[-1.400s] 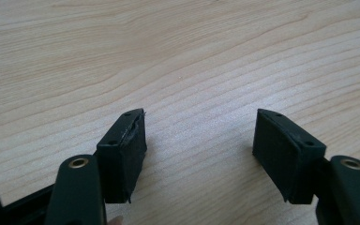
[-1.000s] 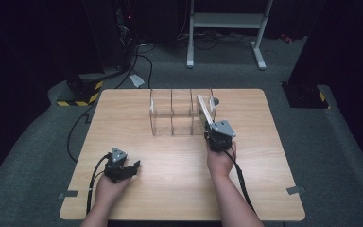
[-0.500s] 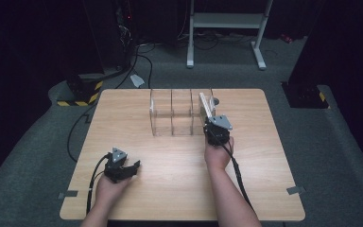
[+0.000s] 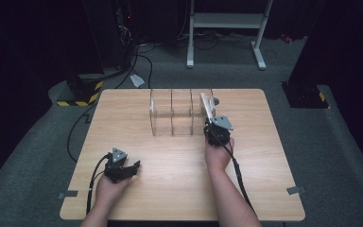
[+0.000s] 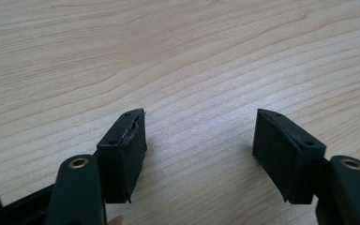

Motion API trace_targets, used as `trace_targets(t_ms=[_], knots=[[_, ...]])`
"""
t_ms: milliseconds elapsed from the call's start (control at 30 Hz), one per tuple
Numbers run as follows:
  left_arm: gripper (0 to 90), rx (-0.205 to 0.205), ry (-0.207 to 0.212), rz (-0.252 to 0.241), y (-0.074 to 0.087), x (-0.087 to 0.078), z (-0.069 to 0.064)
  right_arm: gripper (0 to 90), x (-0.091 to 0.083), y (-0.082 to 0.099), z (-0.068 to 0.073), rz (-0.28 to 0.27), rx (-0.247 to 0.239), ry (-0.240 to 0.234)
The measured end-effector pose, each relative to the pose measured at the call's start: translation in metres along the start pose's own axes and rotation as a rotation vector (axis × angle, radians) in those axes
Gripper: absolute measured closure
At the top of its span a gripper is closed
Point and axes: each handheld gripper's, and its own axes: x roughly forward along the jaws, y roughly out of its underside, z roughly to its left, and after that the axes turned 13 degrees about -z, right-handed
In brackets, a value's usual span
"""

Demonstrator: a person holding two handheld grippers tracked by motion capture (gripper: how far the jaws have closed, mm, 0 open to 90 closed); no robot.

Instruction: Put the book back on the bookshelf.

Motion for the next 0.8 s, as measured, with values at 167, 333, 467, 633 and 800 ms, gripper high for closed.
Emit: trace_targets(t_ms=[167, 333, 467, 633, 800], knots=[[34.9, 0.002, 0.002, 0.002, 0.0, 0.0, 0.0, 62.2, -0.004, -0.001, -0.001, 0.012, 0.007, -0.023], [34.9, 0.003, 0.003, 0.002, 0.0, 0.0, 0.0, 58.6, -0.011, 0.001, -0.007, 0.012, 0.018, -0.057], [34.9, 0.001, 0.003, 0.0, 0.0, 0.0, 0.0, 56.8, -0.018, 0.0, -0.011, 0.023, 0.032, -0.079], [34.9, 0.001, 0.002, 0.0, 0.0, 0.0, 0.0, 49.6, -0.027, 0.001, -0.018, 0.025, 0.045, -0.101], [34.9, 0.002, 0.002, 0.0, 0.0, 0.0, 0.0, 48.9, -0.037, 0.003, -0.023, 0.021, 0.058, -0.14]])
